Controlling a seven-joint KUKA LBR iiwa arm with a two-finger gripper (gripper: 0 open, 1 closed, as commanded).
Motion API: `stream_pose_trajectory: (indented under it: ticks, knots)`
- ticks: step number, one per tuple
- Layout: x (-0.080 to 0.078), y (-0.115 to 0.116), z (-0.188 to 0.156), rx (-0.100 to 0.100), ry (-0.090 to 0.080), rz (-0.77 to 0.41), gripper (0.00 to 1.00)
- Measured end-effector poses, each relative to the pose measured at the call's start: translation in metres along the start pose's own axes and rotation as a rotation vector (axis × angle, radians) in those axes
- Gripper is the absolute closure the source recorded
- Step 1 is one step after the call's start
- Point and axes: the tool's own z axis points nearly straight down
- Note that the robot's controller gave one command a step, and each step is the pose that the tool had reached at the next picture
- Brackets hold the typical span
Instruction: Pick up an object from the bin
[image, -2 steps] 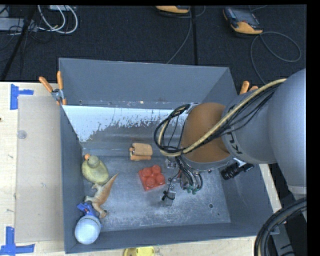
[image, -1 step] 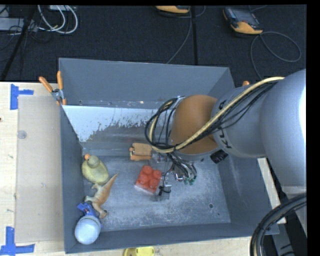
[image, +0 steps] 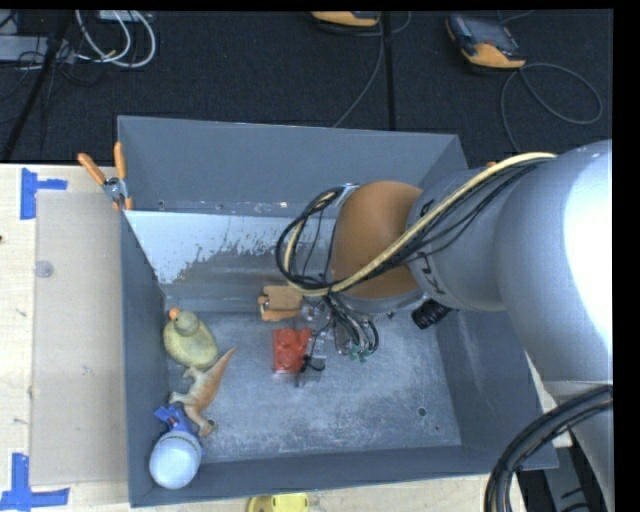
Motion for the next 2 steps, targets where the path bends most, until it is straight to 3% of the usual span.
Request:
stream_pose_trajectory:
  ticks: [1, 2]
  knots:
    - [0.000, 0.000, 0.000, 0.000, 0.000, 0.000, 1.00]
    - [0.003, 0.002, -0.100, 0.000, 0.000, 0.058, 1.00]
